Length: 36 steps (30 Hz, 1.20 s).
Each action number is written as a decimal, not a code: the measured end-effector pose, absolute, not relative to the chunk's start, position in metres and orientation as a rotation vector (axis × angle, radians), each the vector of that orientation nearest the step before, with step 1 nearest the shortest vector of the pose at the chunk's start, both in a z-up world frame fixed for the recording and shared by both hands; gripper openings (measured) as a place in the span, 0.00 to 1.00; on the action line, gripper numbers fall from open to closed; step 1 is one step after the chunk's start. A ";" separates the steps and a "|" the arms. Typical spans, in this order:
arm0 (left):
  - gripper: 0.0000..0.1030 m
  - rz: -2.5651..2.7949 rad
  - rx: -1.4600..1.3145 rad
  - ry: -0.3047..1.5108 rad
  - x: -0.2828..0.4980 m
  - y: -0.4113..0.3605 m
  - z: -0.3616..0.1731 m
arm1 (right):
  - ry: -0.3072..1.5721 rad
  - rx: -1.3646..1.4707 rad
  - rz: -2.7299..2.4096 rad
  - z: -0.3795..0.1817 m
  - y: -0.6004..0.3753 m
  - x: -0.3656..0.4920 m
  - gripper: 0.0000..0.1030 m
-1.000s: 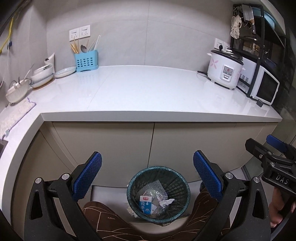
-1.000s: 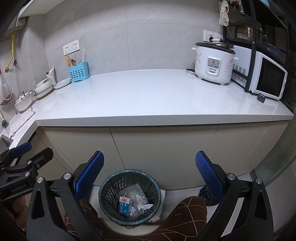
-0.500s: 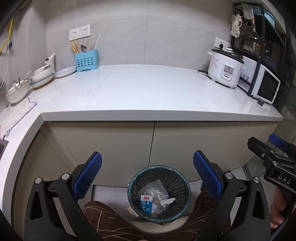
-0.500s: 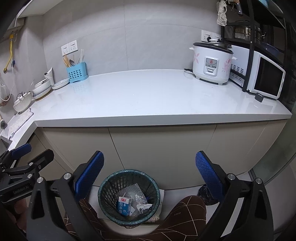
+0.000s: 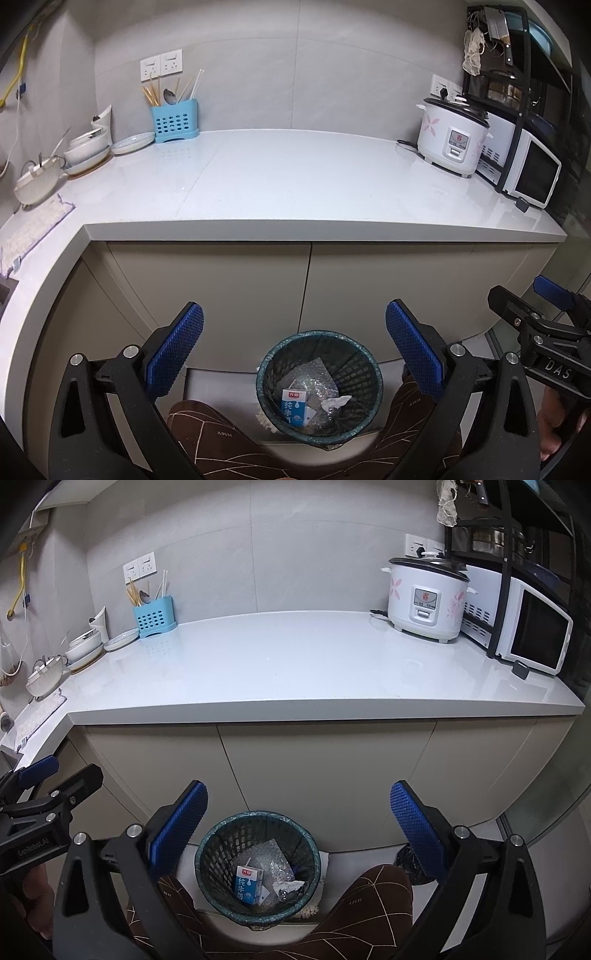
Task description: Collect trash
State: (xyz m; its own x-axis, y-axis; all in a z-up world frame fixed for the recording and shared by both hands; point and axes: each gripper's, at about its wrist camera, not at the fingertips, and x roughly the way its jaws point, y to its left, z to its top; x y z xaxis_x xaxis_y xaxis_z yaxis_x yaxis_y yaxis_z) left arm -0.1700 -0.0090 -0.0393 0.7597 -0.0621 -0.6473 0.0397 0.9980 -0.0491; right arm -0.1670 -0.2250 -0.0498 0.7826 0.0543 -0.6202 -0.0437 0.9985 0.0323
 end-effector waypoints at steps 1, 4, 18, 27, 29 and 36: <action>0.94 -0.054 -0.032 0.702 -0.170 -0.009 -0.039 | 0.671 0.016 0.056 -0.050 -0.225 -0.167 0.93; 0.94 -0.054 -0.030 0.705 -0.170 -0.008 -0.040 | 0.670 0.011 0.054 -0.050 -0.224 -0.167 0.93; 0.94 -0.053 -0.028 0.708 -0.168 -0.007 -0.039 | 0.671 0.007 0.056 -0.051 -0.223 -0.167 0.93; 0.94 -0.053 -0.024 0.703 -0.169 -0.006 -0.040 | 0.672 0.002 0.056 -0.052 -0.221 -0.167 0.93; 0.94 -0.053 -0.022 0.703 -0.169 -0.007 -0.040 | 0.671 0.000 0.055 -0.052 -0.221 -0.167 0.93; 0.94 -0.047 -0.015 0.697 -0.171 -0.008 -0.039 | 0.673 0.001 0.057 -0.053 -0.221 -0.167 0.93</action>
State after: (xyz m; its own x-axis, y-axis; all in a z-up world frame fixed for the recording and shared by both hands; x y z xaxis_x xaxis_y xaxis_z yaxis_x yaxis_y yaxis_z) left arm -0.1706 -0.0081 -0.0391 0.7659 -0.0487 -0.6411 0.0387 0.9988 -0.0296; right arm -0.1671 -0.2210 -0.0525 0.7807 0.0526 -0.6227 -0.0521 0.9985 0.0191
